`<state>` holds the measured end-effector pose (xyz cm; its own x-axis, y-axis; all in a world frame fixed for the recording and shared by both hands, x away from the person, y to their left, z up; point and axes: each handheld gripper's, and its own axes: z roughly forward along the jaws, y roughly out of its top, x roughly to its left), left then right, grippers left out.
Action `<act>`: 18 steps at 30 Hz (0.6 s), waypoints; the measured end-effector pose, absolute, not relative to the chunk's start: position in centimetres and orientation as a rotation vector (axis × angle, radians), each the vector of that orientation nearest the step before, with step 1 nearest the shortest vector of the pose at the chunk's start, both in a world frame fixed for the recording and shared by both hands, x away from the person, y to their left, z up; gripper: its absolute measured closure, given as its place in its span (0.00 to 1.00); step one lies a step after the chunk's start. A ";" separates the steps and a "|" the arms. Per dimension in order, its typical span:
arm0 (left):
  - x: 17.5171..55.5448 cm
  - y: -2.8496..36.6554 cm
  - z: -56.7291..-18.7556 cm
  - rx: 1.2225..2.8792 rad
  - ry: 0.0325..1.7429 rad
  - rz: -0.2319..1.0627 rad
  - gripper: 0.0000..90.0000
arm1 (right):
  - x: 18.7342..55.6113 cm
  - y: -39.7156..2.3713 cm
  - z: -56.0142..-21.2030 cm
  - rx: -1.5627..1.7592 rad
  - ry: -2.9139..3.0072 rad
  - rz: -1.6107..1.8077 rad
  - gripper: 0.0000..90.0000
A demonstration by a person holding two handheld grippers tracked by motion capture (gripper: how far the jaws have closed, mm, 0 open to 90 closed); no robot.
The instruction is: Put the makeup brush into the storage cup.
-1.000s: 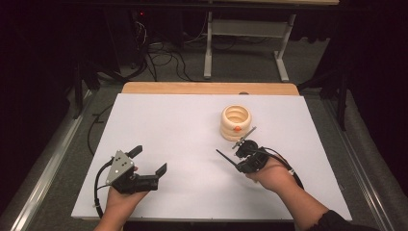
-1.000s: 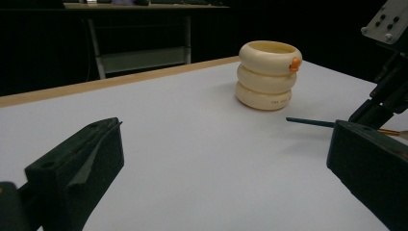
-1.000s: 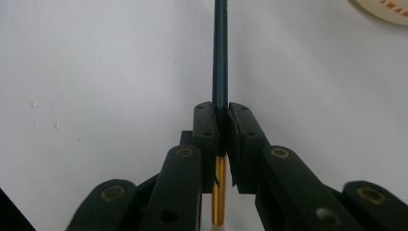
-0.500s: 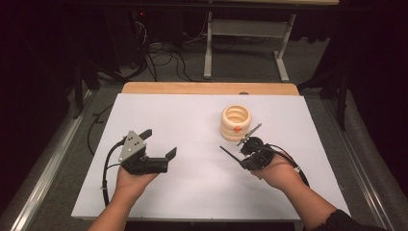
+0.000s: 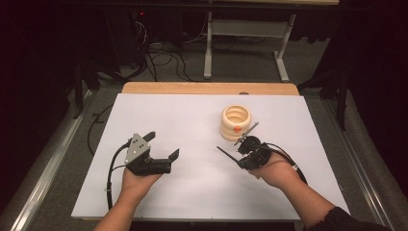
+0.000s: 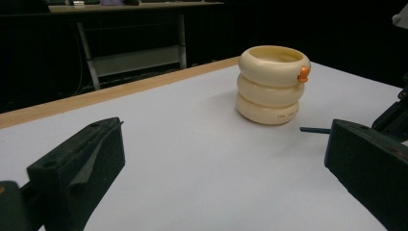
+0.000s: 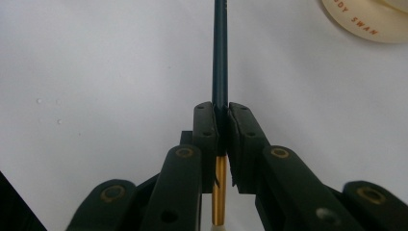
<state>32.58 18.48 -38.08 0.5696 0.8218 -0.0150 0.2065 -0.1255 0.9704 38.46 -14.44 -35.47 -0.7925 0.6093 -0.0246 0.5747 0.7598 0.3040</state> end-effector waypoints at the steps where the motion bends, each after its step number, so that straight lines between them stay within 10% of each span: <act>1: 32.6 18.5 -38.1 1.648 0.875 0.664 0.02 | 38.5 -14.4 -35.5 0.957 2.832 0.429 0.95; 18: 32.3 18.0 -40.2 1.729 0.872 0.665 0.02 | 37.7 -12.2 -34.0 0.752 2.932 0.269 0.95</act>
<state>32.35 17.95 -40.24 0.5818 0.8131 0.0215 0.2362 -0.1942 0.9521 37.74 -12.21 -34.04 -0.8727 0.4851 -0.0552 0.4670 0.8624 0.1956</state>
